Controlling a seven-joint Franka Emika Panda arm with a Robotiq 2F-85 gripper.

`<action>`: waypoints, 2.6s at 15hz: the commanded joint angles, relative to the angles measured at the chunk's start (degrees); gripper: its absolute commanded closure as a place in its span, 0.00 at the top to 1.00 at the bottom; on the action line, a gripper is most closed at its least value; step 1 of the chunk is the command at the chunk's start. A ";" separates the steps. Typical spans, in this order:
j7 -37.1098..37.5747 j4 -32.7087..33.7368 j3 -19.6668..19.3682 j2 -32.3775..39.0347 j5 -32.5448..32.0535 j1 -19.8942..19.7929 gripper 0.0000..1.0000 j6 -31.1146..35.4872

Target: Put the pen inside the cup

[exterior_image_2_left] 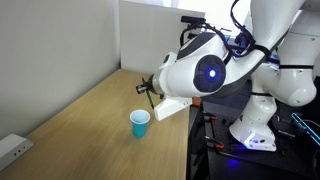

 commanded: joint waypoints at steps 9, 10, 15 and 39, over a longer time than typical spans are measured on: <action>12.73 8.05 -0.78 10.91 -1.74 4.50 0.04 -16.88; 13.18 8.70 -0.97 11.94 -1.85 4.55 0.04 -17.70; 15.83 12.17 -2.19 16.65 -2.27 4.65 0.04 -19.95; 14.76 23.47 -5.21 29.25 -2.45 5.43 0.16 -17.94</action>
